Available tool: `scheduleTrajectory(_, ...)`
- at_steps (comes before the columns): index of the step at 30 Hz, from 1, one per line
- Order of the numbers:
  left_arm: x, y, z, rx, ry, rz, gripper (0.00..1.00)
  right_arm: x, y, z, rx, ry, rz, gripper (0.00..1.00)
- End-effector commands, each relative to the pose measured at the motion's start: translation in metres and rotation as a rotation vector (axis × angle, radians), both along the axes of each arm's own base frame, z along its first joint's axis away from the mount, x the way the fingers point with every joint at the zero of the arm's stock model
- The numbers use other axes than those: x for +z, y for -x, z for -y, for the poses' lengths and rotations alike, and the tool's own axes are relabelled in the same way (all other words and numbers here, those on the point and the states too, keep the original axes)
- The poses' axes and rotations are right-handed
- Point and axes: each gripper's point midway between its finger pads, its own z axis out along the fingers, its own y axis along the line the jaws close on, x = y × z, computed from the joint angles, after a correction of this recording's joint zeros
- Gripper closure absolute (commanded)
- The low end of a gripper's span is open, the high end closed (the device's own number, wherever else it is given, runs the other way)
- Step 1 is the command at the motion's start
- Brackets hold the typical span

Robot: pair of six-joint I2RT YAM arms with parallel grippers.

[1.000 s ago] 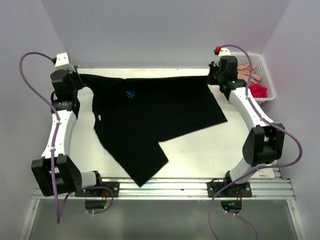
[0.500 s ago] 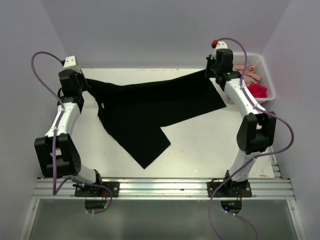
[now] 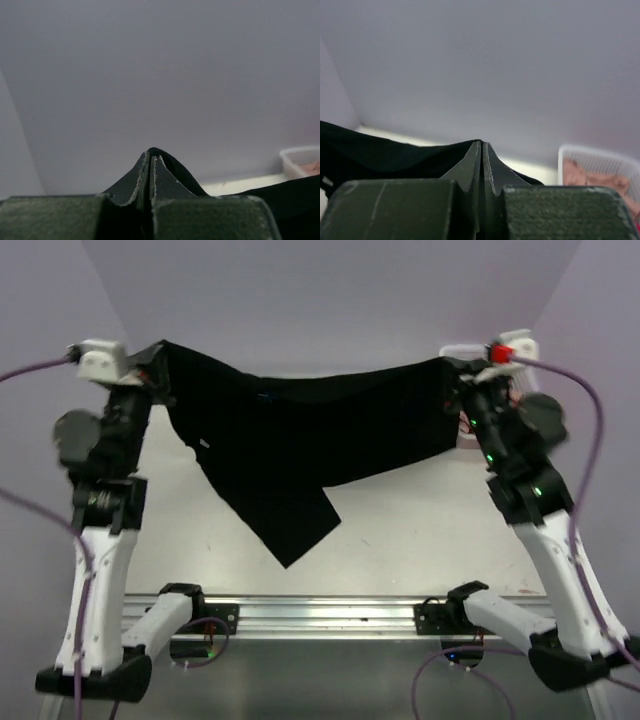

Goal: Fold and stack the t-shirts
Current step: Flatten out the tshirt

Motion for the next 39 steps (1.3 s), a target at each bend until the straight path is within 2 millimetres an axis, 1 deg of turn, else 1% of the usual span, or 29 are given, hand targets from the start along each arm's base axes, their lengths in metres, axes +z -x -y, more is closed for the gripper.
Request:
scheduleTrajectory(1, 0.128, 0.141, 0.021, -0.14, -0.006, 0.415, 1.0, 0.117, 0.106, 0.03, 0.018, -0.084, 0.373, 1.0)
scheduleTrajectory(2, 0.142, 0.166, 0.023, -0.17, 0.009, 0.468, 1.0, 0.137, 0.143, 0.04, 0.036, -0.107, 0.455, 1.0)
scheduleTrajectory(3, 0.161, 0.211, 0.028, -0.212, -0.003, 0.558, 1.0, 0.145, 0.162, 0.045, 0.047, -0.117, 0.498, 1.0)
scheduleTrajectory(5, 0.175, 0.251, 0.032, -0.24, -0.009, 0.628, 1.0, 0.158, 0.193, 0.052, 0.068, -0.139, 0.565, 1.0)
scheduleTrajectory(6, 0.185, 0.283, 0.039, -0.251, -0.054, 0.684, 1.0, 0.169, 0.217, 0.06, 0.073, -0.158, 0.613, 1.0)
scheduleTrajectory(8, 0.192, 0.303, 0.045, -0.223, -0.074, 0.704, 1.0, 0.175, 0.234, 0.062, 0.09, -0.17, 0.641, 1.0)
scheduleTrajectory(9, 0.2, 0.322, 0.05, -0.239, -0.086, 0.75, 1.0, 0.182, 0.244, 0.066, 0.083, -0.165, 0.668, 1.0)
scheduleTrajectory(10, 0.203, 0.329, 0.053, -0.25, -0.094, 0.765, 1.0, 0.184, 0.245, 0.067, 0.079, -0.189, 0.661, 1.0)
scheduleTrajectory(12, 0.21, 0.33, 0.051, -0.233, -0.085, 0.773, 1.0, 0.19, 0.25, 0.07, 0.041, -0.156, 0.679, 1.0)
scheduleTrajectory(15, 0.216, 0.323, 0.049, -0.225, -0.081, 0.767, 1.0, 0.193, 0.241, 0.075, -0.002, -0.158, 0.662, 1.0)
scheduleTrajectory(16, 0.217, 0.319, 0.048, -0.223, -0.077, 0.763, 1.0, 0.191, 0.231, 0.076, -0.015, -0.155, 0.644, 1.0)
scheduleTrajectory(19, 0.217, 0.288, 0.035, -0.17, -0.055, 0.713, 1.0, 0.187, 0.209, 0.078, -0.049, -0.152, 0.588, 1.0)
scheduleTrajectory(20, 0.214, 0.275, 0.031, -0.15, -0.056, 0.689, 1.0, 0.179, 0.183, 0.076, -0.06, -0.142, 0.53, 1.0)
scheduleTrajectory(21, 0.204, 0.249, 0.024, -0.133, -0.04, 0.636, 1.0, 0.178, 0.175, 0.076, -0.069, -0.14, 0.508, 1.0)
scheduleTrajectory(22, 0.198, 0.233, 0.016, -0.099, -0.021, 0.607, 1.0, 0.169, 0.158, 0.077, -0.089, -0.134, 0.463, 1.0)
scheduleTrajectory(23, 0.189, 0.215, 0.008, -0.07, -0.016, 0.568, 1.0, 0.156, 0.131, 0.075, -0.102, -0.123, 0.404, 1.0)
scheduleTrajectory(24, 0.169, 0.176, -0.006, -0.024, 0.011, 0.485, 1.0, 0.144, 0.112, 0.073, -0.108, -0.114, 0.356, 1.0)
scheduleTrajectory(26, 0.13, 0.126, -0.02, 0.024, 0.015, 0.318, 1.0, 0.115, 0.078, 0.067, -0.11, -0.1, 0.247, 1.0)
scheduleTrajectory(27, 0.098, 0.089, -0.029, 0.044, 0.027, 0.218, 1.0, 0.084, 0.042, 0.06, -0.108, -0.088, 0.147, 1.0)
scheduleTrajectory(29, 0.069, 0.061, -0.039, 0.076, 0.039, 0.169, 1.0, 0.043, 0.007, 0.056, -0.122, -0.086, 0.026, 1.0)
scheduleTrajectory(30, 0.026, 0.036, -0.049, 0.11, 0.062, 0.074, 1.0, 0.003, -0.022, 0.052, -0.128, -0.069, -0.076, 1.0)
scheduleTrajectory(31, 0.004, 0.022, -0.054, 0.127, 0.071, 0.021, 1.0, -0.02, -0.039, 0.048, -0.134, -0.064, -0.129, 1.0)
scheduleTrajectory(32, -0.006, 0.011, -0.058, 0.138, 0.063, 0.014, 1.0, -0.044, -0.053, 0.049, -0.156, -0.058, -0.183, 1.0)
scheduleTrajectory(33, -0.048, -0.013, -0.066, 0.166, 0.077, -0.083, 1.0, -0.088, -0.079, 0.046, -0.168, -0.038, -0.286, 1.0)
scheduleTrajectory(35, -0.083, -0.033, -0.072, 0.181, 0.078, -0.149, 1.0, -0.124, -0.098, 0.042, -0.178, -0.03, -0.371, 1.0)
scheduleTrajectory(36, -0.123, -0.048, -0.076, 0.19, 0.085, -0.228, 1.0, -0.16, -0.116, 0.039, -0.189, -0.017, -0.448, 1.0)
scheduleTrajectory(37, -0.136, -0.056, -0.079, 0.201, 0.089, -0.239, 1.0, -0.175, -0.122, 0.037, -0.192, -0.015, -0.48, 1.0)
scheduleTrajectory(38, -0.175, -0.07, -0.083, 0.213, 0.095, -0.322, 1.0, -0.189, -0.131, 0.036, -0.201, -0.012, -0.508, 1.0)
scheduleTrajectory(39, -0.19, -0.076, -0.085, 0.221, 0.099, -0.352, 1.0, -0.202, -0.138, 0.035, -0.202, -0.009, -0.537, 1.0)
